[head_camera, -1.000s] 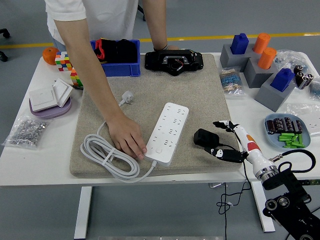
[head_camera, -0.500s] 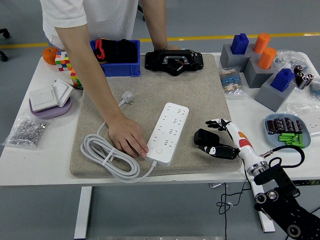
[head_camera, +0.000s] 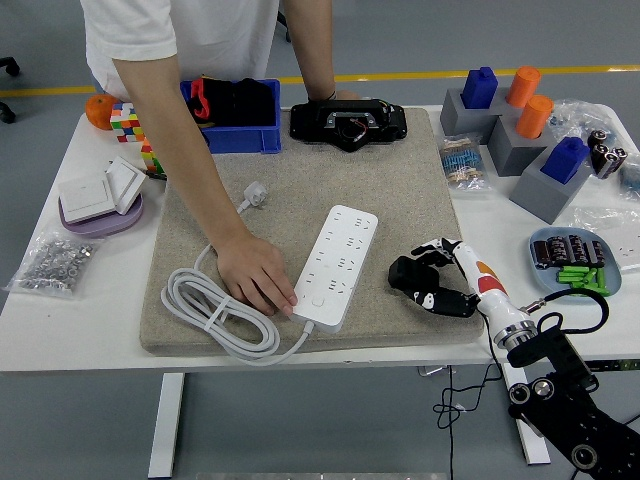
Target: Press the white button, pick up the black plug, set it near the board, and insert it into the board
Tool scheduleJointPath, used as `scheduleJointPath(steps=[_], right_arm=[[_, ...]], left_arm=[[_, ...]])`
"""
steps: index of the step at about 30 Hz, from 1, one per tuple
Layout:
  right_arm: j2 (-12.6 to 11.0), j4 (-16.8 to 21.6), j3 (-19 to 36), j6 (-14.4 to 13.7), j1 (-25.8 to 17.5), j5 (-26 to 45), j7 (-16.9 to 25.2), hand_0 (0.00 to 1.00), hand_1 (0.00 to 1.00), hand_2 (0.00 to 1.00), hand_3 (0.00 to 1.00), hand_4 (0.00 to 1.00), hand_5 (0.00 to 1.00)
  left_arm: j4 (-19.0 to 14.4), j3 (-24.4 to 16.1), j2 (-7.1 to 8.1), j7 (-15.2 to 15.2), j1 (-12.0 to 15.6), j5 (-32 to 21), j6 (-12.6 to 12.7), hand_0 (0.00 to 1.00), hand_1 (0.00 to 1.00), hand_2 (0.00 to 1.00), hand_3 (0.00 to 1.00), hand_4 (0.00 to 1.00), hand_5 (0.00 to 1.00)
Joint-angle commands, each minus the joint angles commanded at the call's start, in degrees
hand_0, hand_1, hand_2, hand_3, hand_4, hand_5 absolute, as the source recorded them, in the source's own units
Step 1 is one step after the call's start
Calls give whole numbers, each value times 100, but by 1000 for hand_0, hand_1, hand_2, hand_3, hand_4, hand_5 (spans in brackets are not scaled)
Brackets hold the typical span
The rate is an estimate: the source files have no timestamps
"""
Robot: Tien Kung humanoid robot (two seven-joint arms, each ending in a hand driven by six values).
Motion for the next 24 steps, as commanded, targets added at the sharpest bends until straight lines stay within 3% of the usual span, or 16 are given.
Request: scheduleJointPath(steps=[3, 14, 15, 20, 21, 24], right_arm=[[9, -44, -40, 37, 21, 58, -25, 532, 492, 504, 578, 783, 2], [21, 61, -51, -116, 28, 67, 99, 497, 445, 468, 563, 792, 2], [20, 84, -43, -143, 25, 76, 129, 411, 304, 336, 493, 798, 2], [0, 213, 14, -199, 18, 72, 172, 411, 304, 336, 493, 798, 2], [-8, 255, 28, -209, 18, 72, 176, 340, 242, 300, 470, 767, 2], [-20, 342, 37, -245, 47, 70, 196, 340, 242, 300, 470, 767, 2]], left_arm=[[0, 3, 1, 4, 1, -4, 0, 708, 663, 584, 679, 659, 273], [0, -18, -20, 4, -9, 2, 2, 707, 663, 584, 679, 659, 273], [0, -9, -20, 1, -11, -12, 2, 708, 663, 584, 679, 658, 273], [0, -32, -15, 1, -20, 11, 3, 708, 663, 584, 679, 658, 273], [0, -33, -14, 2, -24, 15, 2, 708, 663, 584, 678, 659, 272], [0, -32, -13, 3, -28, 12, 0, 708, 663, 584, 678, 659, 272]])
